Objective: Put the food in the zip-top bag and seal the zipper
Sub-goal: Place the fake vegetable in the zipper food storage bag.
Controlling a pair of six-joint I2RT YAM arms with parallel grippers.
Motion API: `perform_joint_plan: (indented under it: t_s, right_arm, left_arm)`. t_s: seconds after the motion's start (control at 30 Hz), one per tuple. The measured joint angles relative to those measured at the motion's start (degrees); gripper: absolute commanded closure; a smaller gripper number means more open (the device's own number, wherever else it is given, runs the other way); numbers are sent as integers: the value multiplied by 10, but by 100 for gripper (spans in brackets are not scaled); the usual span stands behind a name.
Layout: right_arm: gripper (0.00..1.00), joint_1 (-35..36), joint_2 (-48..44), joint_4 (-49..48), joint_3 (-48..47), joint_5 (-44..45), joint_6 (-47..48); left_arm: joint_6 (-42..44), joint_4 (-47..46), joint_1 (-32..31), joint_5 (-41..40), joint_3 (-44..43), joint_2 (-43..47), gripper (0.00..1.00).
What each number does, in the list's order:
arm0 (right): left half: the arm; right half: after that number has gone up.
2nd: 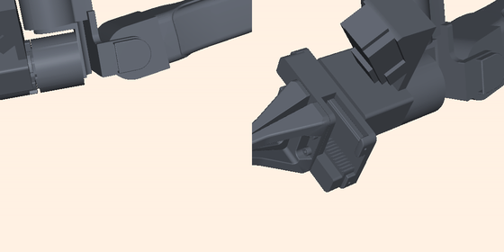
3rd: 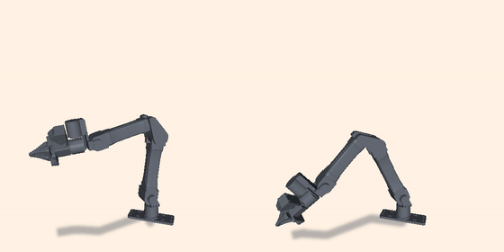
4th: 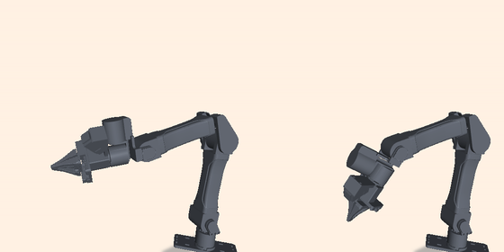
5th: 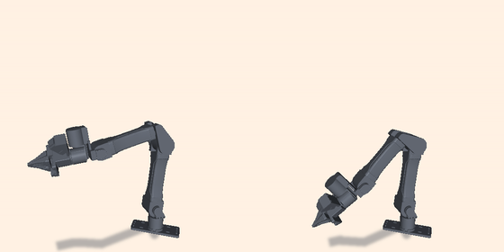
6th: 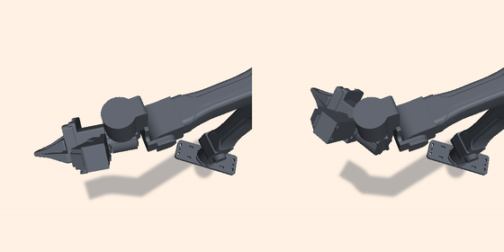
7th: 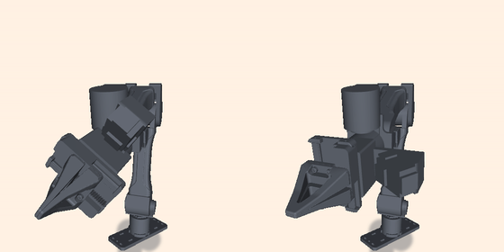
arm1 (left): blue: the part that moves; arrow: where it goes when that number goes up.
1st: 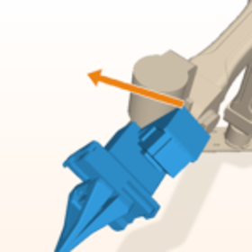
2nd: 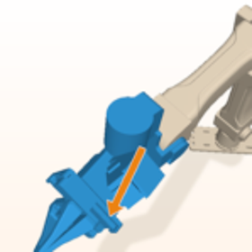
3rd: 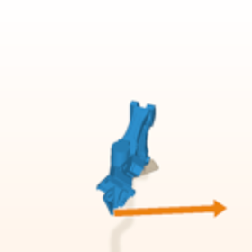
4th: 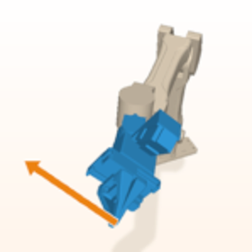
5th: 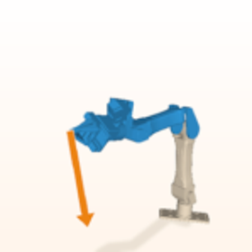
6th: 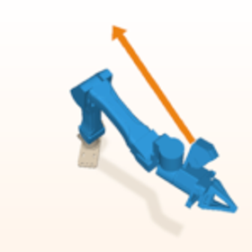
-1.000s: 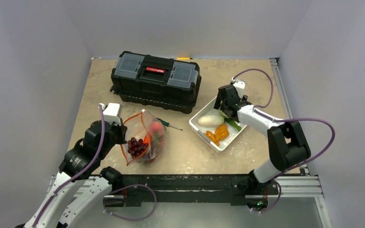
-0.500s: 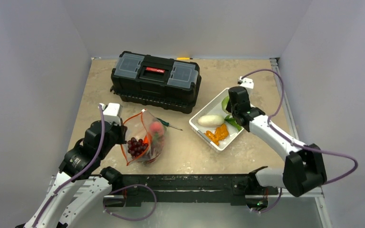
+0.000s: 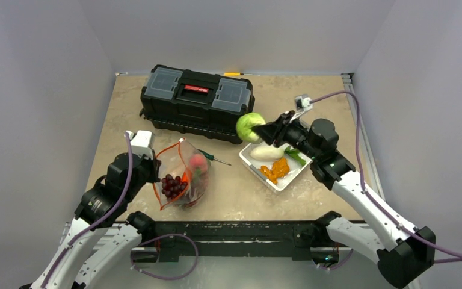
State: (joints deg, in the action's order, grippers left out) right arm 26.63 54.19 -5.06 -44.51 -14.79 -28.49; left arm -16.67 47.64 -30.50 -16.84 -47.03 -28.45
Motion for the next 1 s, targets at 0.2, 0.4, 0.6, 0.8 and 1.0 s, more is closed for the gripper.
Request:
perform_joint_plan:
  t_s: [0.2, 0.4, 0.6, 0.8, 1.0]
  right_arm:
    - [100, 168, 46, -133, -17, -141, -50]
    - [100, 283, 157, -250, -60, -210, -107]
    - [100, 326, 249, -346, -84, -224, -170]
    - [100, 363, 303, -301, -137, -163, -168]
    - [100, 393, 286, -149, -188, -21, -139]
  left_arm:
    - [0, 0, 0, 0, 0, 0, 100]
    - [0, 0, 0, 0, 0, 0, 100]
    - [0, 0, 0, 0, 0, 0, 100]
    - [0, 0, 0, 0, 0, 0, 100]
    - [3, 2, 1, -14, 0, 1, 100]
